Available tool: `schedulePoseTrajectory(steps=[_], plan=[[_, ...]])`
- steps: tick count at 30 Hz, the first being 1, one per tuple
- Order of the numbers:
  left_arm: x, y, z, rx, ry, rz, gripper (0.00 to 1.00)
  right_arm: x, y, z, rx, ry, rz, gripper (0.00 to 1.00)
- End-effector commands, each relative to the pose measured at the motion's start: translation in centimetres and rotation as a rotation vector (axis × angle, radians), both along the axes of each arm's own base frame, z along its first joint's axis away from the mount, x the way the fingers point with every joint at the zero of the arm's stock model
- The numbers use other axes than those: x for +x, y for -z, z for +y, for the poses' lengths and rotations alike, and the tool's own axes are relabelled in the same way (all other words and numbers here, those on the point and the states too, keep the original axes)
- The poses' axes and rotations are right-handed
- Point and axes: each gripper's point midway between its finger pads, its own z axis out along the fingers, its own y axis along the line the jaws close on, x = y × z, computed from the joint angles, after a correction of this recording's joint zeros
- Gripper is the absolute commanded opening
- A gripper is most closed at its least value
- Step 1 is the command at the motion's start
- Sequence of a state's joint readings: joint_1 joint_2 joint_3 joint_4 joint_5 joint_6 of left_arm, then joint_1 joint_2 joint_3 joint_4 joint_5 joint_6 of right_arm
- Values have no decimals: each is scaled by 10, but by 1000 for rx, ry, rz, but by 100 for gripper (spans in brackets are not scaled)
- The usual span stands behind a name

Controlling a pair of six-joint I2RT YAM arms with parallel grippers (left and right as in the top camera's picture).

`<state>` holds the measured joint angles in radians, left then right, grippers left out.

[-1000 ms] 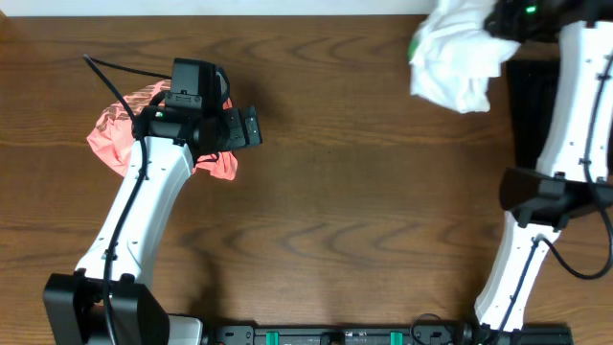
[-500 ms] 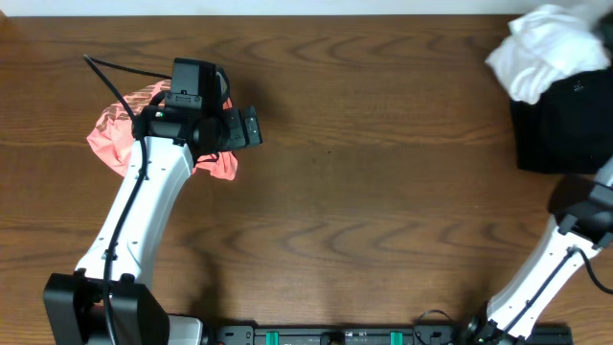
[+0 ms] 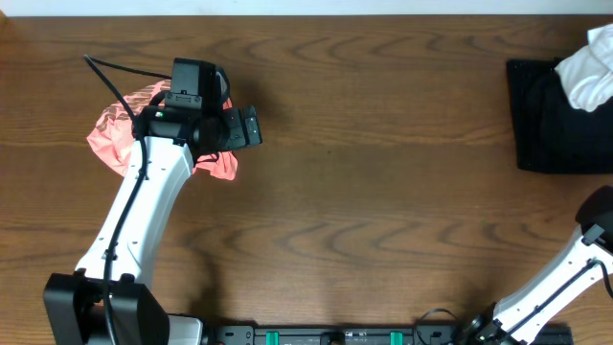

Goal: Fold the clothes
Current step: 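Lift the white bundle and carry it right onto the black garment, then lower the white bundle onto the black garment and open the right gripper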

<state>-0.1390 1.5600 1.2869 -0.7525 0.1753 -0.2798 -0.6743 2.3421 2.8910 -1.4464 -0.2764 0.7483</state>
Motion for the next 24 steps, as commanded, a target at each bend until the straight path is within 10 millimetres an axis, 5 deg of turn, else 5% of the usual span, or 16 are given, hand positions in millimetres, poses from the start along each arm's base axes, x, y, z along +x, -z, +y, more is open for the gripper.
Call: schedulePoseTrajectory(steps=[1,9,16,24], plan=[[-1,7,5,24,3,14,98,-3,-37,5,-19,24,-92,1],[-1,7,5,24,4,14,98,9,-32,-6,47,192,-127,1],[-1,7,5,23,3,14,98,18,11,3,135,361,-30,1],[-1,7,5,23,3,14,98,62,40,12,129,321,-70,1]])
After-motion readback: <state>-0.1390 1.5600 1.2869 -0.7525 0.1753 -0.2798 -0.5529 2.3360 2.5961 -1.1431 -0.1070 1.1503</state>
